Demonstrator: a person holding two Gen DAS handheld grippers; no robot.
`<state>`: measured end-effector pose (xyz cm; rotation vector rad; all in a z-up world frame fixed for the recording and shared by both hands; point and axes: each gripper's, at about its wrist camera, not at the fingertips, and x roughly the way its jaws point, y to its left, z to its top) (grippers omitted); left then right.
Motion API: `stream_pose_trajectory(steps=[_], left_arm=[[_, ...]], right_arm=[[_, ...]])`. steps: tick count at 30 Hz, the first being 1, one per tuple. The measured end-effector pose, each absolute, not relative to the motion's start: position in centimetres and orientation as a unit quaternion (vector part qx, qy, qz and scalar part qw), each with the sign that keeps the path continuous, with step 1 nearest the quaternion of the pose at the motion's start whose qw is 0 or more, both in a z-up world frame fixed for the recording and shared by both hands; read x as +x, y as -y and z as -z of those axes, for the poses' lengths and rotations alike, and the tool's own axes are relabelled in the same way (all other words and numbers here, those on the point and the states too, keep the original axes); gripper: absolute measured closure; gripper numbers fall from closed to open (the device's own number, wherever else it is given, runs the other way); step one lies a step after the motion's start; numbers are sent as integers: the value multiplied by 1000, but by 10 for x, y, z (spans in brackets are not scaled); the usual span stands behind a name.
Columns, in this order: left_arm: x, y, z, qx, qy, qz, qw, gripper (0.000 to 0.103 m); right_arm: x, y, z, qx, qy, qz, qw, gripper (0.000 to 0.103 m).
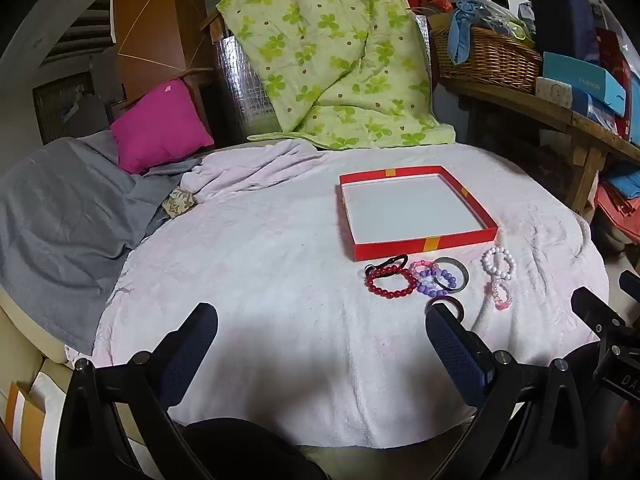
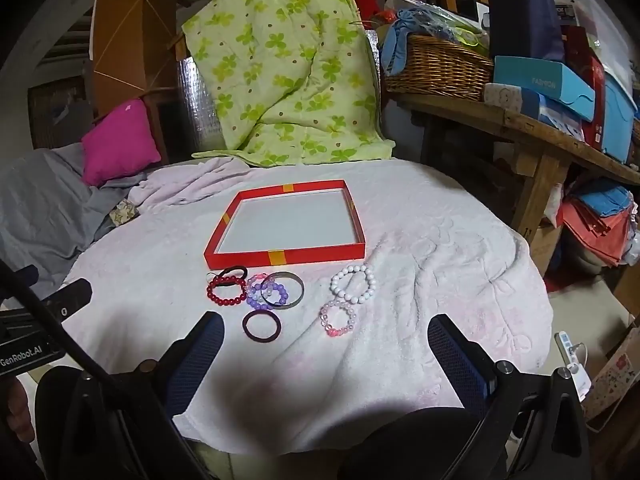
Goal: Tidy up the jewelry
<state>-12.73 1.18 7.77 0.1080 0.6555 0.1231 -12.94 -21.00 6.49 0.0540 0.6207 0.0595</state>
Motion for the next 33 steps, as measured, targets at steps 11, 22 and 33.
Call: stream_pose_trajectory(steps=[11,22,33], left_arm=[[-127,-12,-77,54,-324,-59,943,0],[-123,-11,-76,58,-328,-58,941,0],[-115,-10,-70,58,-335,-54,939,0]], right_arm=[[-134,209,-67,25,-295,-29,955,0],[-126,215,-65,36,-302,-34,952,0],[-122,219,-61,33,-310,-31,950,0]])
